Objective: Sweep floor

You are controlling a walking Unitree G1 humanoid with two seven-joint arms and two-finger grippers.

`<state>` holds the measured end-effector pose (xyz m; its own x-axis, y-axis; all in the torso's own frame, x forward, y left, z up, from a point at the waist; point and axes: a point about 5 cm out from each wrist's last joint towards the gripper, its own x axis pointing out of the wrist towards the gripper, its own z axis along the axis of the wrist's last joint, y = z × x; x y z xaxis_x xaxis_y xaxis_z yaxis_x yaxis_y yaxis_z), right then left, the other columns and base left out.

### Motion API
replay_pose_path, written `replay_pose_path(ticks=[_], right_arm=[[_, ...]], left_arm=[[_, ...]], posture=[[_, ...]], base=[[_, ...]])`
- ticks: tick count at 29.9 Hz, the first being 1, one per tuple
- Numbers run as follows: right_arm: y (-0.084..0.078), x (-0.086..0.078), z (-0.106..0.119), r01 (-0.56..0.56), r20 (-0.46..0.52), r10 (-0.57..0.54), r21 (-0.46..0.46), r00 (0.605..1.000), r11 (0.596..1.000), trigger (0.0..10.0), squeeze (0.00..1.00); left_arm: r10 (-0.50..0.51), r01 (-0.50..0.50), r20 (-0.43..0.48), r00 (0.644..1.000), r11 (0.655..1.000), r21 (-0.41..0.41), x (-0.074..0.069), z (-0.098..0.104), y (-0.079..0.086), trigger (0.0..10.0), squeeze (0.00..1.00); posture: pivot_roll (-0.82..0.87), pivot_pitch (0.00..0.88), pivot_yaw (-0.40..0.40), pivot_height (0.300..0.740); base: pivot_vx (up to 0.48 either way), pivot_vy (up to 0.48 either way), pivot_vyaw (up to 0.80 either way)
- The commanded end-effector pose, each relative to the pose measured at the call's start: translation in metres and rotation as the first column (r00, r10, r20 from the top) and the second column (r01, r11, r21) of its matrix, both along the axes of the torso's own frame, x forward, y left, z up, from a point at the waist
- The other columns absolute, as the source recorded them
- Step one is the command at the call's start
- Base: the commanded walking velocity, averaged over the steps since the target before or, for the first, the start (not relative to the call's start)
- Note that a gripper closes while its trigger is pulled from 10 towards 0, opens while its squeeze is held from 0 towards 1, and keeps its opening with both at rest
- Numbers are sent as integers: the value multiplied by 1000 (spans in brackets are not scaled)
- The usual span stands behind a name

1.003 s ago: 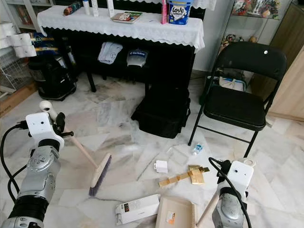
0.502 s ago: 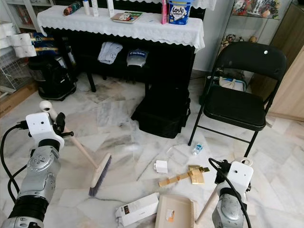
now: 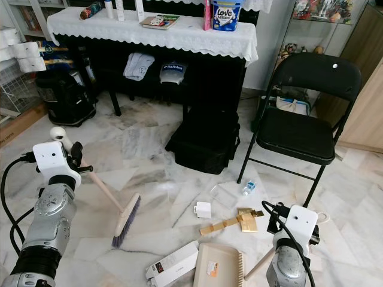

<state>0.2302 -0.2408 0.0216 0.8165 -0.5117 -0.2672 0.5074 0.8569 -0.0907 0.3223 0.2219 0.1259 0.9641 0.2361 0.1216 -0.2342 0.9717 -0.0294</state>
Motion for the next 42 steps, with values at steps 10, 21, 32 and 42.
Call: replay_pose_path(ticks=[10,21,32,42], right_arm=[[5,16,38,-35,248,46,-47,968,998,10000,0],[18,24,45,-109,261,133,-104,956,989,10000,0],[15,4,7,-41,91,42,-13,995,999,10000,0],[16,1,0,-3,68,1,32,998,999,10000,8]], left_arm=[[-9,8,67,998,1000,13,4,18,-1,10000,0],[-15,14,64,998,1000,11,4,18,-2,10000,0],[-31,30,54,998,999,10,5,16,-4,10000,0],[-38,37,54,998,999,10,5,16,-5,10000,0]], posture=[[-64,2,-12,740],[-62,0,-14,740],[-63,3,-14,740],[-63,3,-13,740]], base=[[0,0,0],[0,0,0],[0,0,0],[0,0,0]])
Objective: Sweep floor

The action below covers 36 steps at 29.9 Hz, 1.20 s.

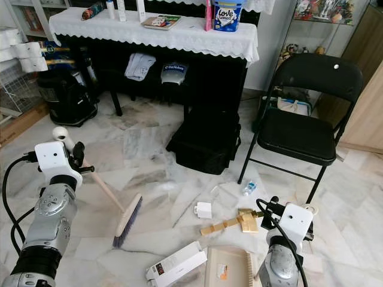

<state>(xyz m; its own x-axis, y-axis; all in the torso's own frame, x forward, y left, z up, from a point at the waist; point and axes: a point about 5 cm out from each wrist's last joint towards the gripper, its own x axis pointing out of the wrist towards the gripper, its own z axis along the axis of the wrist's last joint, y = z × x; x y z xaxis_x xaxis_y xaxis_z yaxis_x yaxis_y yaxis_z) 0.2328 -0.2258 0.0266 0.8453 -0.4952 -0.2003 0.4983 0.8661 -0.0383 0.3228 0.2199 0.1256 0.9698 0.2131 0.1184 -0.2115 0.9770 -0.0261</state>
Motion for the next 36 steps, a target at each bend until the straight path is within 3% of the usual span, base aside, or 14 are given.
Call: replay_pose_path(ticks=[1,19,22,27,32,33,34,36], right_arm=[[0,-2,-5,20,-23,-20,23,1000,1000,10000,1000],[0,-6,-6,47,-32,-46,31,998,998,10000,1000],[2,-16,-24,95,-217,-75,83,973,992,10000,1000],[2,-20,-28,130,-238,-100,113,966,985,10000,1000],[1,-27,-40,177,-329,-116,160,937,971,10000,1000],[3,-28,-43,164,-360,-93,170,928,972,10000,612],[7,-30,-48,142,-399,-56,189,915,972,10000,0],[8,-31,-50,134,-411,-42,198,911,971,10000,0]], left_arm=[[-15,15,58,998,1000,6,5,16,-3,10000,0],[-23,22,57,998,1000,4,4,16,-5,10000,0],[-28,28,54,998,1000,3,4,15,-5,10000,0],[-33,33,52,998,999,2,4,14,-6,10000,0],[-35,35,51,998,999,2,4,14,-6,10000,0],[-35,35,50,998,999,2,4,14,-5,10000,0],[-34,34,47,998,999,3,4,14,-5,10000,0],[-33,33,46,998,999,4,4,14,-4,10000,0]], posture=[[-63,2,-13,740],[-63,1,-16,740],[-65,2,-17,740],[-65,1,-17,740],[-64,0,-18,740],[-63,0,-17,740],[-63,0,-18,740],[-63,0,-18,740]], base=[[0,0,0],[0,0,0],[0,0,0],[0,0,0],[0,0,0],[0,0,0],[0,0,0],[0,0,0]])
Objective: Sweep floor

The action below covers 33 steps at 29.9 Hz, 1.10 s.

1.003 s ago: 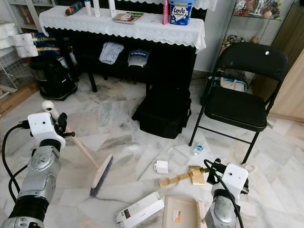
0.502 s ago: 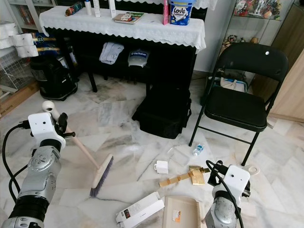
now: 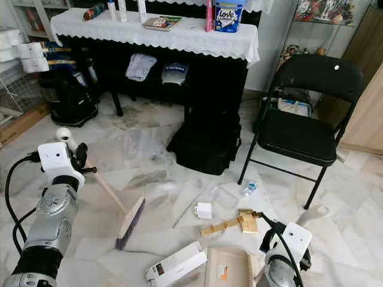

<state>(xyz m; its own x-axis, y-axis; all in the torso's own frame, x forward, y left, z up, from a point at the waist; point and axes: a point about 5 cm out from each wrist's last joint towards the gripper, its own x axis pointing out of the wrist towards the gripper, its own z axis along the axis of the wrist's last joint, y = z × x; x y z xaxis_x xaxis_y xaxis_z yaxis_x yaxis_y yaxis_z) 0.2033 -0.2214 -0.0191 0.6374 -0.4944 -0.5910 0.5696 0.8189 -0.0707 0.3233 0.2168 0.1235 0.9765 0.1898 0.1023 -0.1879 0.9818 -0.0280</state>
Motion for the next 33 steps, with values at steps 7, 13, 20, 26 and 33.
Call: replay_pose_path(ticks=[7,13,20,26,33], right_arm=[[19,-4,-20,-175,-38,176,28,984,984,10000,0],[23,-8,-24,-190,-30,190,18,981,982,10000,0],[25,-12,-33,-233,-69,233,-5,970,972,10000,0],[29,-11,-35,-247,-61,246,-19,967,969,10000,0],[32,-11,-37,-255,-59,254,-22,965,967,10000,0]], left_arm=[[-10,-4,102,995,991,137,6,28,3,10000,0],[23,-48,75,997,936,349,9,35,18,10000,0],[139,20,-166,976,706,708,9,4,38,10000,0],[255,371,-474,843,364,854,-12,-50,65,10000,0],[402,650,-730,553,340,680,-71,-109,104,10000,0]], posture=[[-57,0,-15,740],[-52,0,1,740],[-50,0,13,740],[-46,0,37,740],[-33,0,48,740]], base=[[0,0,0],[0,0,0],[0,0,0],[0,0,0],[0,0,0]])
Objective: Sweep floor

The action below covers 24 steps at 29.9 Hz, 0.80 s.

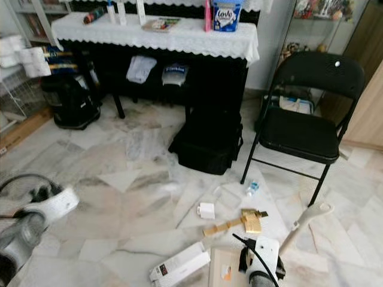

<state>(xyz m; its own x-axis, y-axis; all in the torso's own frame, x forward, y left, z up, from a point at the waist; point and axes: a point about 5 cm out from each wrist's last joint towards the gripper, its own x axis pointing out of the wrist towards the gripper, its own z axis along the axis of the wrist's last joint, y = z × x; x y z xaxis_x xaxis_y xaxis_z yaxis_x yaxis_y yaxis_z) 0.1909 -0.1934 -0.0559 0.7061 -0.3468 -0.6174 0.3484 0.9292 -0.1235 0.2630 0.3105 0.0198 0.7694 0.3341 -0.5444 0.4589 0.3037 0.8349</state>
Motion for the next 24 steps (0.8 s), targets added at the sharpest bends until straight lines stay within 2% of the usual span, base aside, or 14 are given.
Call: replay_pose_path(ticks=[1,2,3,4,5,6,9,10,13,17,18,19,24], right_arm=[[4,1,-1,-12,1,12,1,1000,1000,10000,0],[5,1,-1,-13,1,13,2,1000,1000,10000,0],[5,1,-2,-14,0,14,3,1000,1000,10000,0],[5,1,-2,-14,-1,14,4,1000,1000,10000,0],[5,1,-2,-14,-1,14,4,1000,1000,10000,0],[5,0,-5,-24,-28,24,-7,999,1000,10000,0],[5,-1,-6,-21,-26,21,-2,999,1000,10000,0],[5,-1,-6,-20,-24,20,-1,1000,1000,10000,0],[3,-1,-6,-18,-23,18,0,1000,1000,10000,0],[1,-1,-6,-14,-23,14,-1,1000,1000,10000,0],[1,-1,-6,-13,-23,13,-1,1000,1000,10000,0],[0,0,-6,-9,-19,9,0,1000,1000,10000,0],[-2,0,-6,2,-14,-2,4,1000,1000,10000,0]], left_arm=[[21,-18,-80,997,999,39,-11,-6,11,10000,0],[71,-64,-190,979,997,44,-33,-22,18,10000,0],[102,-93,-274,956,995,45,-48,-33,21,10000,0],[112,-104,-308,945,994,42,-54,-37,22,10000,0],[112,-104,-308,945,994,42,-54,-37,22,10000,0],[144,-143,-398,906,989,33,-74,-50,23,10000,0],[173,-180,-495,851,983,34,-101,-64,24,10000,0],[190,-205,-531,826,978,31,-115,-70,24,10000,0],[210,-242,-570,794,970,20,-134,-79,23,10000,0],[227,-277,-571,789,961,0,-141,-83,20,10000,0],[240,-297,-580,779,955,-4,-147,-86,19,10000,0],[264,-331,-607,749,944,2,-162,-91,17,10000,0],[308,-390,-634,710,921,11,-178,-95,17,10000,0]], posture=[[-33,0,48,740],[-32,0,51,740],[-32,0,51,740],[-31,0,52,740],[-31,0,52,740],[-29,0,54,740],[-31,0,54,740],[-30,0,54,740],[-29,0,52,740],[-20,0,49,740],[-19,0,48,740],[-20,0,47,740],[-17,0,46,740]], base=[[0,0,0],[0,0,0],[0,0,0],[0,0,0],[0,0,0],[0,0,0],[0,0,0],[0,0,0],[0,0,0],[0,0,0],[0,0,0],[0,0,0],[0,0,0]])
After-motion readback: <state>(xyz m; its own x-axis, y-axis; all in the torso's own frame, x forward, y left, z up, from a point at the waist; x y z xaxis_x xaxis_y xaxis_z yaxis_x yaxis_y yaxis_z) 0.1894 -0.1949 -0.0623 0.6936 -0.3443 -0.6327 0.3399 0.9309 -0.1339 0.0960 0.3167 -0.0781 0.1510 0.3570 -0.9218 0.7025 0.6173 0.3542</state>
